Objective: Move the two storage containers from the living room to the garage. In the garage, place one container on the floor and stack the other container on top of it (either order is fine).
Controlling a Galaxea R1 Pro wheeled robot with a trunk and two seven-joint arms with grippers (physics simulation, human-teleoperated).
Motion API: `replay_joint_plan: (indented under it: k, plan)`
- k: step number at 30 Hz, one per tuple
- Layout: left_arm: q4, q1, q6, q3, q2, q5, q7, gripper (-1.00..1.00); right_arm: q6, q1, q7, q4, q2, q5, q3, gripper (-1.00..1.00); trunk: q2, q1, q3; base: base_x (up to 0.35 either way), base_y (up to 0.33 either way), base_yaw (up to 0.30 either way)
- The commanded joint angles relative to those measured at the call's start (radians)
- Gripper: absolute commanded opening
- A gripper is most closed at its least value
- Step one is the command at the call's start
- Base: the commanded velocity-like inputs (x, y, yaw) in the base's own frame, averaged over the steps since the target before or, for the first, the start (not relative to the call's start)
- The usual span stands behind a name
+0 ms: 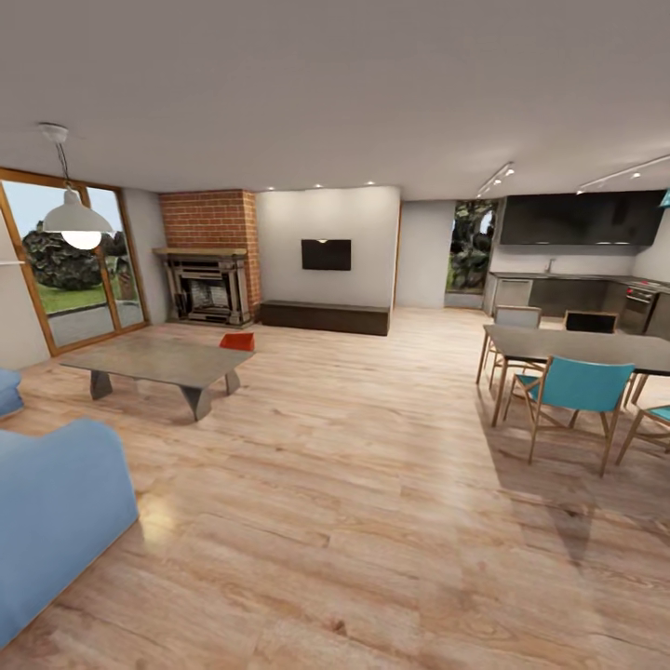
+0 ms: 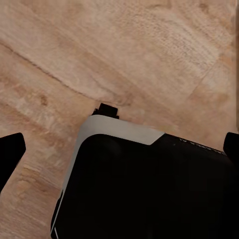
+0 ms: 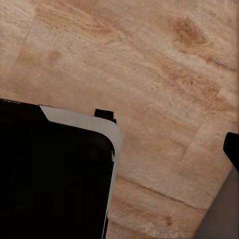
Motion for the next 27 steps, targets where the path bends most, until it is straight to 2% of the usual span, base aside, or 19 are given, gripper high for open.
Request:
replay_joint_plan:
  k: [1,27]
  plan:
    - [-0.001,-0.001,0.004,-0.008,0.000,0.008,0.003,1.00,-0.006,-0.001,0.001,0.003,0.000,-0.010,0.008,1.00,-0.001,0.001,-0.002,0.323,0.000,0.000]
    - [-0.001,-0.001,0.000,-0.008,0.000,0.008,0.003,1.00,-0.008,-0.001,0.001,0.003,0.006,-0.009,0.007,1.00,-0.001,0.001,-0.002,0.323,0.000,0.000]
